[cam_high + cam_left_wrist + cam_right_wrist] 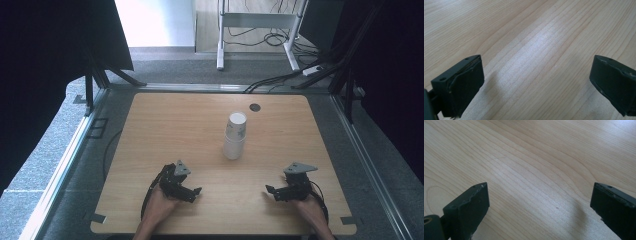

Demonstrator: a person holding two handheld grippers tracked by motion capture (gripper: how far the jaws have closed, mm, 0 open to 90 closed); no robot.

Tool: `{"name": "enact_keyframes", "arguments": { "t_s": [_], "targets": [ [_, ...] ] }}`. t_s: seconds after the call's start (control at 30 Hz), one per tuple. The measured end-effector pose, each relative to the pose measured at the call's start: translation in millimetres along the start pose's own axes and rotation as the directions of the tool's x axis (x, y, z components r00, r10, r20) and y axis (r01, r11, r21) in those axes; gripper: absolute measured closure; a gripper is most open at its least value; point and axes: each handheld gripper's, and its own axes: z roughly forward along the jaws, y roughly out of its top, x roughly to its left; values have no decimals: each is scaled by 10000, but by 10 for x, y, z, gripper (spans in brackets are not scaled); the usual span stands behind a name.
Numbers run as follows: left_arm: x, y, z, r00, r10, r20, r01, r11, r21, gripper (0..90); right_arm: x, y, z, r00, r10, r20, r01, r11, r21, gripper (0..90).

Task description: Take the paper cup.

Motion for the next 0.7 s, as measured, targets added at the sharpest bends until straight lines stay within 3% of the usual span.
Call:
{"name": "enact_keyframes", "arguments": {
  "t_s": [0.43, 0.7],
  "targets": [
    [5, 81, -24, 9998, -51, 192, 54, 9998, -185, 0, -14, 77, -52, 10000, 20, -24, -20, 9998, -183, 22],
    [82, 192, -103, 9980, -325, 547, 365, 9966, -735, 0, -18, 225, -114, 9995, 0, -313, -10, 9995, -312, 32]
  ]
}}
